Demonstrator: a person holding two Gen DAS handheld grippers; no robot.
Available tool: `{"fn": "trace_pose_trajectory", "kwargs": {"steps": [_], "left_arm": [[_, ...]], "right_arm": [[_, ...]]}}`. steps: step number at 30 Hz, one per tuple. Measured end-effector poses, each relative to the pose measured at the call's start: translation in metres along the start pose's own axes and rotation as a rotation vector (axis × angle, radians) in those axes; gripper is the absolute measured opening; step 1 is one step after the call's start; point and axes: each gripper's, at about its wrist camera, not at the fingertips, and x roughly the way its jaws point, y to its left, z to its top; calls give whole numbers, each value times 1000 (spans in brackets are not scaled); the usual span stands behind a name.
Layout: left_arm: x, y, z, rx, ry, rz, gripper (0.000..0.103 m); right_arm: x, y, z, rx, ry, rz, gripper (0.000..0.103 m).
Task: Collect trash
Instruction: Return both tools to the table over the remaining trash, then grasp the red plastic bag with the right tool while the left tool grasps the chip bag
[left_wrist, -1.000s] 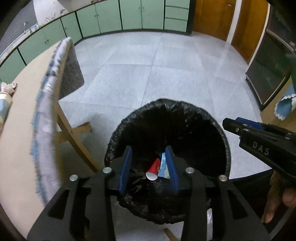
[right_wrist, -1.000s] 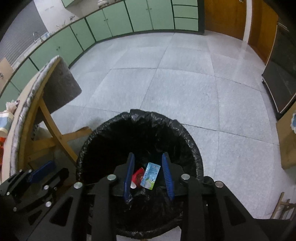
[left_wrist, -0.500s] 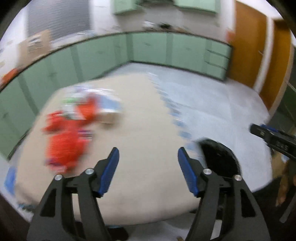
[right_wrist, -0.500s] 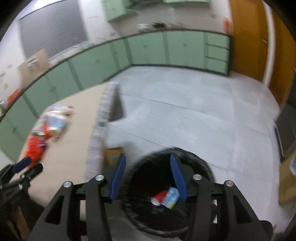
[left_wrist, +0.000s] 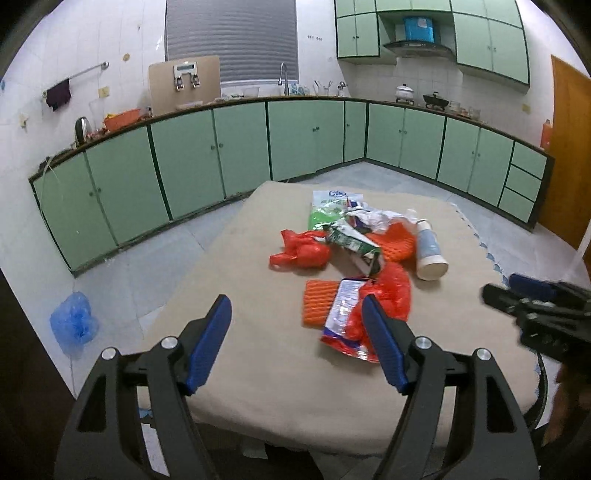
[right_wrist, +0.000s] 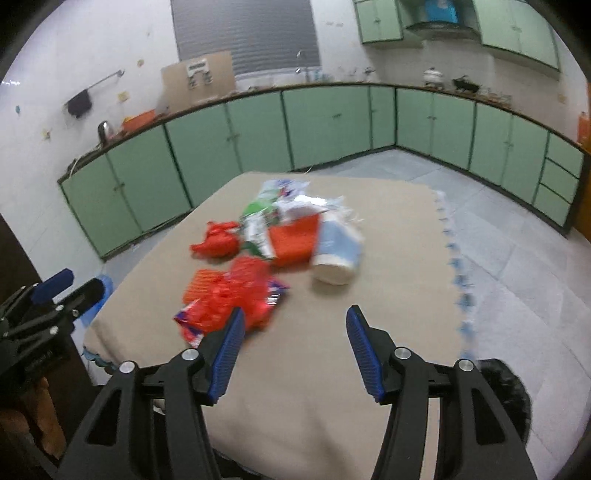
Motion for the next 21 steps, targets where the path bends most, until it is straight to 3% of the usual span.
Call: {"fn": "trace_pose_trajectory", "kwargs": {"steps": [13,15,16,19,21], "left_arm": [[60,35,-10,-8,39,-36,71],[62,39,-13,-15,41,-42,71],[64,39,-14,-17,46,-44,71],[65,36,-18,-15,61,-59,71],[66,30,-20,-15,65,-71,71]], "right_arm": [[88,37,6,5,87,-17,56],[97,34,3,11,108,5,45],[99,33,1,9,117,26,18],[84,25,1,13,86,56,4],[66,19,2,3,45,53,4]]}}
